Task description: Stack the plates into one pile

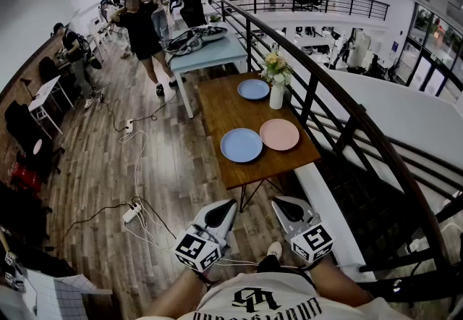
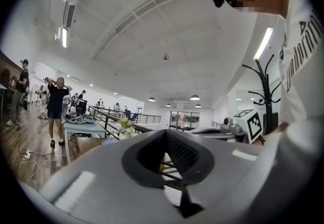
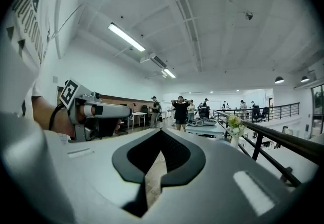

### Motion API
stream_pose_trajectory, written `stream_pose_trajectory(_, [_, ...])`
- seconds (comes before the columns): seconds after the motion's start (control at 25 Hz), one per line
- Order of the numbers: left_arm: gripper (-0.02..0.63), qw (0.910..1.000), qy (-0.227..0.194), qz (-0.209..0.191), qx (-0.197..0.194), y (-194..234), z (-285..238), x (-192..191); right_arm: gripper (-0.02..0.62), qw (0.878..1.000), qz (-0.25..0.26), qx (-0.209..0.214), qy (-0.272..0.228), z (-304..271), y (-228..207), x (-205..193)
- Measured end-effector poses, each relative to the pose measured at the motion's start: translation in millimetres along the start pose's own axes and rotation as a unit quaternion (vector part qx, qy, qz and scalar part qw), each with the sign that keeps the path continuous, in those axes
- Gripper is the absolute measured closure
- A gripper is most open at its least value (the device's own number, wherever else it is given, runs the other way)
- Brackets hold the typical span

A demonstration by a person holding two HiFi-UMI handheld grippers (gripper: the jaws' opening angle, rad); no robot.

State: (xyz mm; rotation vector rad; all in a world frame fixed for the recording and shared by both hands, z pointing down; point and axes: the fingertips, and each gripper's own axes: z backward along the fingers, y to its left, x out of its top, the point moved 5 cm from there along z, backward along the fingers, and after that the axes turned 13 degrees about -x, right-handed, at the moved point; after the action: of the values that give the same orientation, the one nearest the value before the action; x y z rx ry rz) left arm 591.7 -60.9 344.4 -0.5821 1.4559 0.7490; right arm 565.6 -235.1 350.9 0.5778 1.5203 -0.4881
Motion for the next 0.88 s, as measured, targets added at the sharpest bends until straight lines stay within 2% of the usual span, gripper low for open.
stream_pose_trajectory(0.12, [0.56,0.9999,0.009,-0.007,-0.001,6.4,-9.1,0.7,0.595,1.0,-0.002,-0.003,-0.002,-7.6,-9.8,3.1])
stream_pose_trajectory(0.4, [0.56,0.9998,0.019,0.007,-0.001,20.2,-41.1,-16.1,0.595,1.0,-0.013,-0.015,0.004,-17.1,-45.9,-11.4])
stream_pose_trajectory(0.88, [0.56,0.9997,0.025,0.006,0.002,93.3,-157.0,-31.0,0.595,1.0,-0.021,-0.016,0.012,-88.0,-164.5,-35.1])
